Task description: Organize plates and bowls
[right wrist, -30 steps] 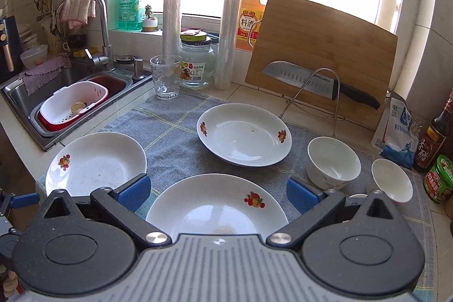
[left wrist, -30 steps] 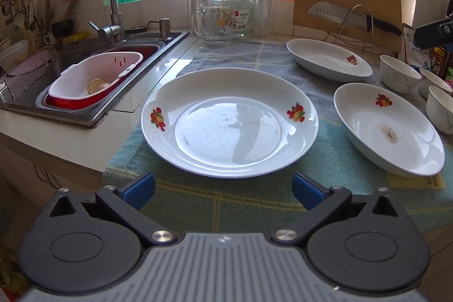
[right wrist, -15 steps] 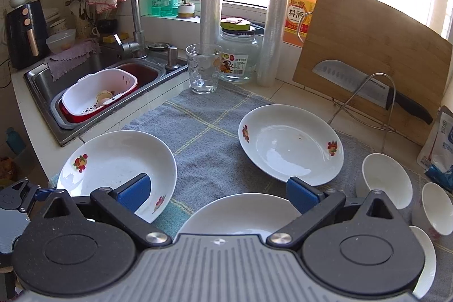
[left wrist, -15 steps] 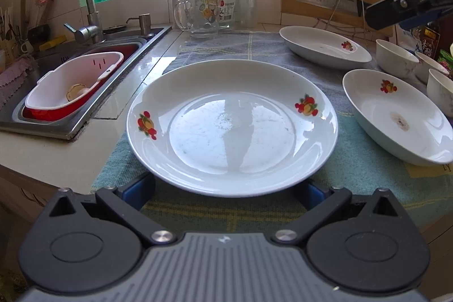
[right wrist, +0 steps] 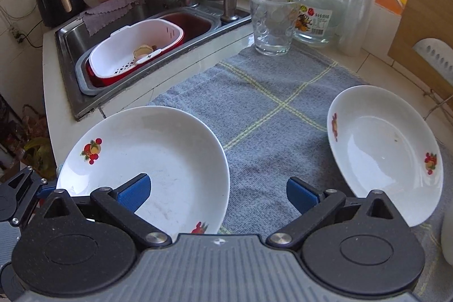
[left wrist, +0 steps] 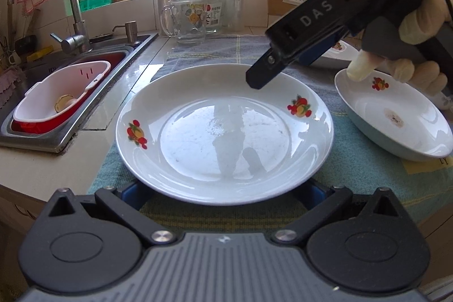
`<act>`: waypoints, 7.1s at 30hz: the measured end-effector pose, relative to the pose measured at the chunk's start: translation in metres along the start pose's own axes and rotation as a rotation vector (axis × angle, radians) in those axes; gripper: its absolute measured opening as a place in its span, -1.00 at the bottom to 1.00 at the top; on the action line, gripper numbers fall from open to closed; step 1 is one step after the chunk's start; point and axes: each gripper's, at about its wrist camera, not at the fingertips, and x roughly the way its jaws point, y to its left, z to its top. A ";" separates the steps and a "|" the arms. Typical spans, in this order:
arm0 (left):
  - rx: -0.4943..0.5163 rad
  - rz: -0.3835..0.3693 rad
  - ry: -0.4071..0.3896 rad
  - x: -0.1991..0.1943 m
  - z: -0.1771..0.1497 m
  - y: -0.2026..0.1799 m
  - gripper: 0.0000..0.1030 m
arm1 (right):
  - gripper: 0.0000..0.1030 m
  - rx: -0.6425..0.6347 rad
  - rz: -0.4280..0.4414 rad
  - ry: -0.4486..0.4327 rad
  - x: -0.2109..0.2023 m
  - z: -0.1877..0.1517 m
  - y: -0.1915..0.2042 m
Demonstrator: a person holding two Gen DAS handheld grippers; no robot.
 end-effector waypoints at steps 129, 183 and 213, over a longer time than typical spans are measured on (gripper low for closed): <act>0.117 -0.186 -0.066 0.025 0.091 0.029 0.99 | 1.00 -0.117 -0.050 -0.183 -0.059 0.034 -0.034; 0.435 -0.484 0.125 0.046 0.114 -0.100 0.99 | 1.00 0.154 -0.298 -0.254 -0.103 -0.234 -0.027; 0.515 -0.771 0.566 0.143 0.155 -0.132 0.95 | 1.00 0.044 -0.249 -0.298 -0.098 -0.229 -0.026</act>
